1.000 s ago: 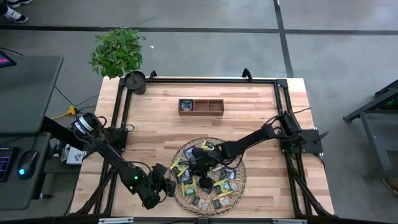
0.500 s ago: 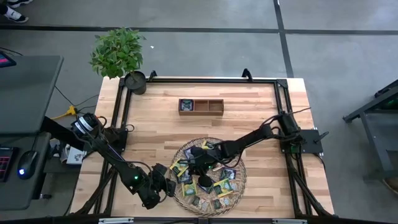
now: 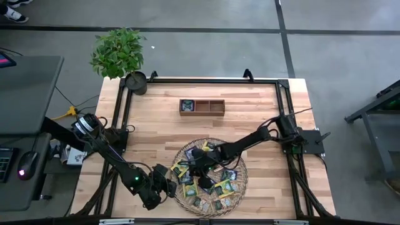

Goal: Pick & Place Tea
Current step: Put the purple tea bag in the left section of the wooden organizer

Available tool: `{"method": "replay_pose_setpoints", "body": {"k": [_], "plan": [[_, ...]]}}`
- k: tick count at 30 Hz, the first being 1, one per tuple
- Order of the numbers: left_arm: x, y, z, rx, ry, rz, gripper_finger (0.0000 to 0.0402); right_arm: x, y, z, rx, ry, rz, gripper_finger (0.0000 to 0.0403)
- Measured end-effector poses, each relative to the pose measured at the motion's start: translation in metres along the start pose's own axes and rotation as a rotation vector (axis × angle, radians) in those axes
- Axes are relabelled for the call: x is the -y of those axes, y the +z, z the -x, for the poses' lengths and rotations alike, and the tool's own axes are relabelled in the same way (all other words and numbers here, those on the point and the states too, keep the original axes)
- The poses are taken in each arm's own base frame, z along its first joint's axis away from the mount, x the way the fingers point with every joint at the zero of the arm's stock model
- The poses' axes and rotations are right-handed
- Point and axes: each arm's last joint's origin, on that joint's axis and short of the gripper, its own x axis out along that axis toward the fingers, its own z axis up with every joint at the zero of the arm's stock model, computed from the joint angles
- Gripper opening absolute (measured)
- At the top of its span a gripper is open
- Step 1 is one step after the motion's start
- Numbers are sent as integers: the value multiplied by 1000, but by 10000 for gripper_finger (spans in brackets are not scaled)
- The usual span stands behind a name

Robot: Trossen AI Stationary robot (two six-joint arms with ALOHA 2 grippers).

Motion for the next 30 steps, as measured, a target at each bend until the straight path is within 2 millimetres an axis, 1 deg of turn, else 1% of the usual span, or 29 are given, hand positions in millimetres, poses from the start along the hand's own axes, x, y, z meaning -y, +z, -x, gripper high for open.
{"method": "replay_pose_setpoints", "body": {"k": [4,8,14,19,23,26,30], "plan": [[0,0,0,1,4,-3,44,2,-5,-7,-8,4,-31,0],[0,0,0,-1,0,6,44,3,-8,-8,-17,3,-45,0],[0,1,0,4,4,118,44,8,-9,-8,-34,-16,-78,0],[2,8,-5,16,18,195,44,12,-9,-7,-44,-27,-107,0],[4,18,-12,-21,53,237,46,12,-10,-7,-47,-31,-109,0],[6,25,-17,-42,75,255,60,13,-11,-7,-55,-52,-122,0],[6,33,-22,-51,99,275,98,14,-12,-7,-62,-78,-162,0]]}}
